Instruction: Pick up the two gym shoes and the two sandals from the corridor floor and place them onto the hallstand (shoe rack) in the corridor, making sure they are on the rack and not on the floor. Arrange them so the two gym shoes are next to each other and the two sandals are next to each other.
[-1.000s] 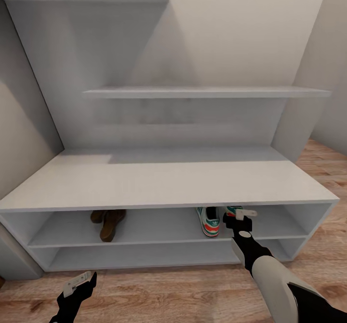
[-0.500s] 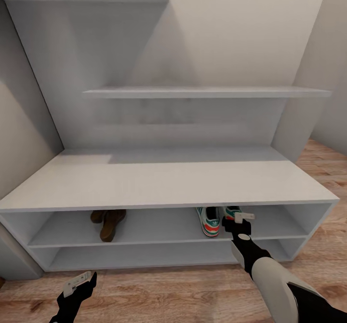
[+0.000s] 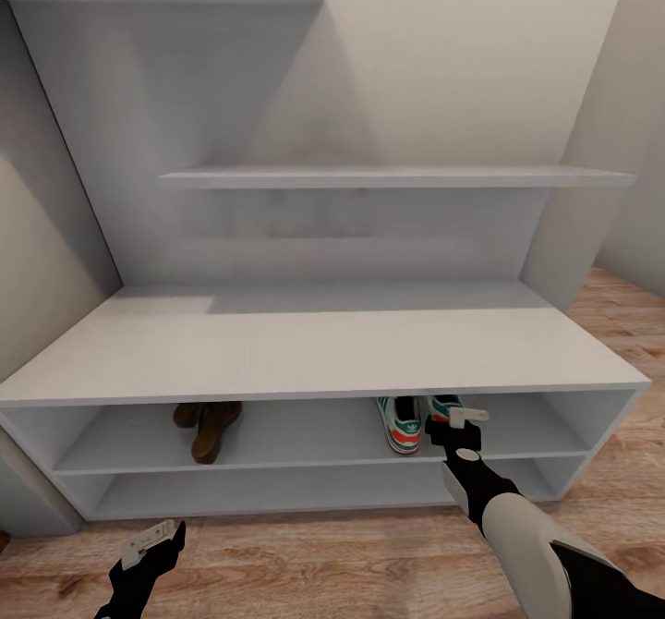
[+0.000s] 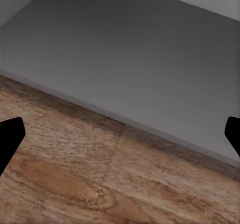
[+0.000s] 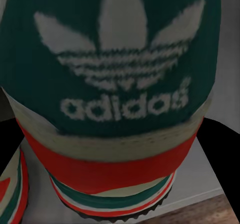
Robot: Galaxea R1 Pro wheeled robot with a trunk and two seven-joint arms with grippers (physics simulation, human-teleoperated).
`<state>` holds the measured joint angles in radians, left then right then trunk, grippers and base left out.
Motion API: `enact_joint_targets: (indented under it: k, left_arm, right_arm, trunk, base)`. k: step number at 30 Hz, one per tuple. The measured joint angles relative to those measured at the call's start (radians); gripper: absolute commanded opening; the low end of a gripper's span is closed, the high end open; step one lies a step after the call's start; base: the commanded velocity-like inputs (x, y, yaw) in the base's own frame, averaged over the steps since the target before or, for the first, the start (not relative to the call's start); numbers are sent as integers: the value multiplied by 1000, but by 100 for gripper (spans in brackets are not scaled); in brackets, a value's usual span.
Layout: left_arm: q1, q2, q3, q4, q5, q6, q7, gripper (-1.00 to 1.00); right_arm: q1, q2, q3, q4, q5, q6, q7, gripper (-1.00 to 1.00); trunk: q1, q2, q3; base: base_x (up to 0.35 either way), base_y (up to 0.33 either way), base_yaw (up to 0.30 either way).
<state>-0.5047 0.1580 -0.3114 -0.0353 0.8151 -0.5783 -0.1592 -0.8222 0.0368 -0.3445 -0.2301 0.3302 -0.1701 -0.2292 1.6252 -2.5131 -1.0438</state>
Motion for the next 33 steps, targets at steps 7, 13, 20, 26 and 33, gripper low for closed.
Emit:
enact_joint_targets:
  k: [7,13,20,26,33]
  left_arm:
    - [0,0,0,0,0,0,0,100]
    - [0,0,0,0,0,0,0,100]
    - [0,0,0,0,0,0,0,100]
    - [0,0,0,0,0,0,0,100]
    - [0,-1,-1,0,0,0,0,100]
  right_arm:
    - [0,0,0,0,0,0,0,-100]
    - [0,0,0,0,0,0,0,-100]
    - [0,0,1,0,0,0,0,-100]
    - [0,0,1,0,0,0,0,-100]
    - [0,0,1,0,0,0,0,-100]
  trunk:
    - [0,0,0]
    - [0,0,0]
    - [0,0,0]
    - [0,0,0]
    - [0,0,0]
  base:
    - [0,0,0]
    - [0,0,0]
    - [0,0,0]
    - [0,0,0]
    - [0,0,0]
